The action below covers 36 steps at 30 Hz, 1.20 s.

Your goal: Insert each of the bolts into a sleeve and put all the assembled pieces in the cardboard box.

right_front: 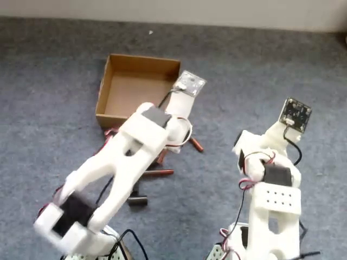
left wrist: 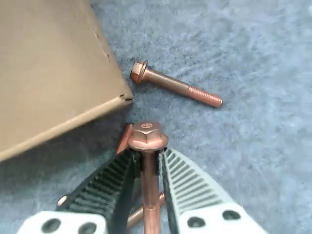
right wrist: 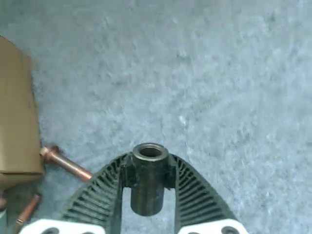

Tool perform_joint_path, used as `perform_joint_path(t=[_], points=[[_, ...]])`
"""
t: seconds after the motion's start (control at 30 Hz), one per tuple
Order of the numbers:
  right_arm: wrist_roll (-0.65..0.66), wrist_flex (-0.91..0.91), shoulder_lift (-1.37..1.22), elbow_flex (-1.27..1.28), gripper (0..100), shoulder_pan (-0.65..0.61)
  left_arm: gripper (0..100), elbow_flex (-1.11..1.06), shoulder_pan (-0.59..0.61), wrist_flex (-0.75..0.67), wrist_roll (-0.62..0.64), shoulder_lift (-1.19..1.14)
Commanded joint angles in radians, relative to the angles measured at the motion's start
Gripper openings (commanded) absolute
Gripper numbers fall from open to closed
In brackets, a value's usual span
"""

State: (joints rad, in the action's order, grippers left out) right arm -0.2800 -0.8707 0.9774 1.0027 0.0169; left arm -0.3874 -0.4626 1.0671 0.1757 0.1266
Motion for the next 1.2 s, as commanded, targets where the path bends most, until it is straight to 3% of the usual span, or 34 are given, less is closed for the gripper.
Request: perform_joint_path(t=[0.0,0.3,0.53,0.67,0.87,1.17], points=[[-0.003,-0.002,0.194,-0.074,0.4,-0.065,0,-0.079,0.016,-0.041,0.002,0.274],[0.003,0.004,0.479,0.024,0.4,-0.341,0,-0.277,0.147,-0.132,0.008,0.829],[0.222,0.004,0.492,0.081,0.4,-0.555,0,-0.417,0.163,-0.215,0.008,1.236],[0.253,0.004,0.492,0.082,0.4,-0.696,0,-0.49,0.163,-0.272,0.008,1.415],[0.258,0.099,0.492,0.104,0.4,-0.858,0,-0.536,0.156,-0.29,0.009,1.595],[0.264,0.321,0.492,0.183,0.4,-0.918,0,-0.535,0.156,-0.29,0.009,1.644]])
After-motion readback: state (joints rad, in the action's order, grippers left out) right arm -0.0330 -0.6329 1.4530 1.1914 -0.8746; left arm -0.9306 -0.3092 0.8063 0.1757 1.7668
